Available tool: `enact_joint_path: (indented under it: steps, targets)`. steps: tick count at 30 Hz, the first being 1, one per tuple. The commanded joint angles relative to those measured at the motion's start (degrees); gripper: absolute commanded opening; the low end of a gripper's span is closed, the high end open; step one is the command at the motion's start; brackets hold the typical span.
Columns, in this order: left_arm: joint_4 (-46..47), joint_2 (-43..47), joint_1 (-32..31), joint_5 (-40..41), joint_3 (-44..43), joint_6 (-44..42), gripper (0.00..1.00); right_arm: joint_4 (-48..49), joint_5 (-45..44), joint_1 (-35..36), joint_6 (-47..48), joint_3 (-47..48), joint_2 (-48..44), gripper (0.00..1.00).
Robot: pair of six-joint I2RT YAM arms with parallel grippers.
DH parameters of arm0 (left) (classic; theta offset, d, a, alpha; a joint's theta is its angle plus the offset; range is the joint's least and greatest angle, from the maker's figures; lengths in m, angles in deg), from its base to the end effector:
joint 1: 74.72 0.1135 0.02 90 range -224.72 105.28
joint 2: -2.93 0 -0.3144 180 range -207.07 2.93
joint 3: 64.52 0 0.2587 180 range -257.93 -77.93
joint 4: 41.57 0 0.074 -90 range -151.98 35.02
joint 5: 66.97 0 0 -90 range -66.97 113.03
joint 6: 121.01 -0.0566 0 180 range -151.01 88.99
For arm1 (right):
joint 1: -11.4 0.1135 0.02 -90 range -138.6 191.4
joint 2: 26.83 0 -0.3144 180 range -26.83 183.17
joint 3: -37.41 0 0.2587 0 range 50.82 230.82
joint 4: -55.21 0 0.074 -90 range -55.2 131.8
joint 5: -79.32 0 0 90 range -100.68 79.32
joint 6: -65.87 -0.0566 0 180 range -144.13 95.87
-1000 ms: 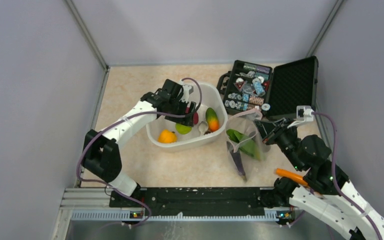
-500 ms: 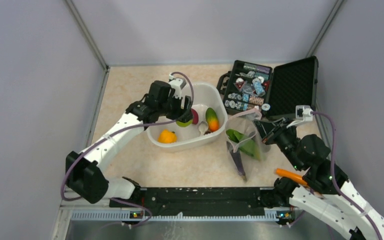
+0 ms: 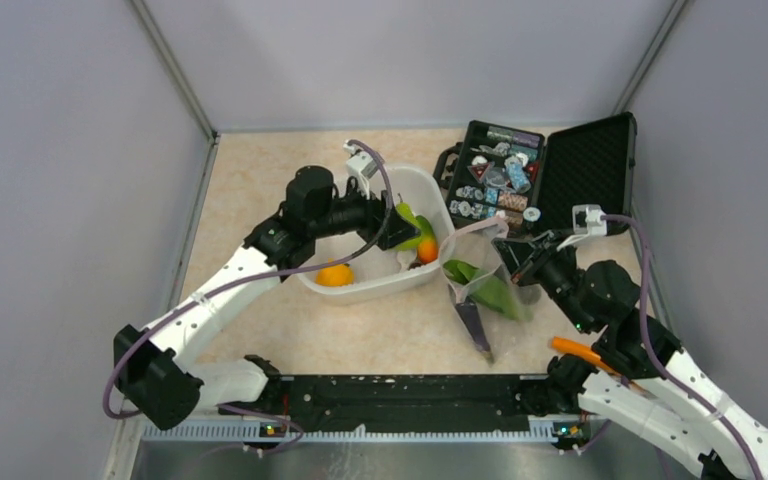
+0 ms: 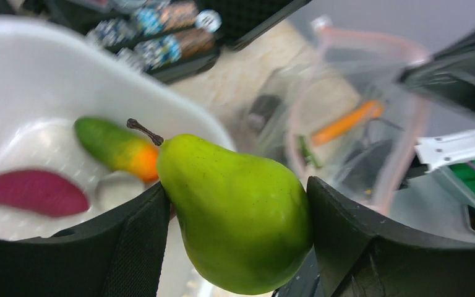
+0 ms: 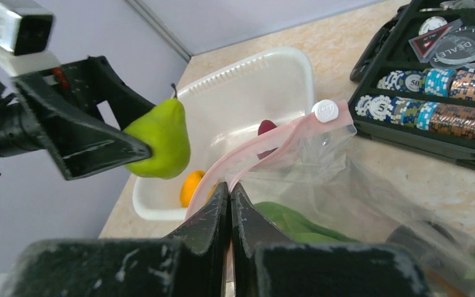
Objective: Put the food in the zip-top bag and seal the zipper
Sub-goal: Place the fake fruit in the zipper food storage bag.
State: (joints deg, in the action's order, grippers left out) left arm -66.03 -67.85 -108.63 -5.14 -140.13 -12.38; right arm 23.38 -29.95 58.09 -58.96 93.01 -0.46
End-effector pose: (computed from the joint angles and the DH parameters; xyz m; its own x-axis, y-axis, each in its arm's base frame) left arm 0.2266 -0.1845 0.3905 -0.5392 0.0231 -0.8419 0.7267 0.5181 -0.4512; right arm 0.0763 0.0537 0.3737 -0.2887 0.4797 -0.8286 -0.3604 0.7473 0.5583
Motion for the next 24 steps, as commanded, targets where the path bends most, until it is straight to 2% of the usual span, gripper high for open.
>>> enact_joint_path:
  steps: [1, 8, 12, 17, 24]
  targets:
    - [14.53, 4.25, -2.91, -5.55, -0.09, 3.82, 0.22, 4.87, 1.95, 0.12, -0.89, -0.62, 1.11, 0.00]
    - [20.83, 2.24, -8.16, -11.24, -0.33, 2.20, 0.26, 6.79, 4.43, 0.07, -1.24, -1.01, 2.70, 0.00]
    - [23.82, 0.39, -12.00, -4.96, 0.79, -0.12, 0.24, 8.21, 5.97, 0.08, -1.54, -1.23, 3.35, 0.00]
    - [23.73, -2.69, -15.99, 0.65, -0.49, -3.60, 0.23, 8.95, 7.34, 0.10, -1.94, -1.24, 3.41, 0.00]
    - [22.69, -4.04, -20.04, 13.59, 0.05, -8.38, 0.24, 10.08, 8.49, 0.07, -2.81, -1.24, 2.48, 0.00]
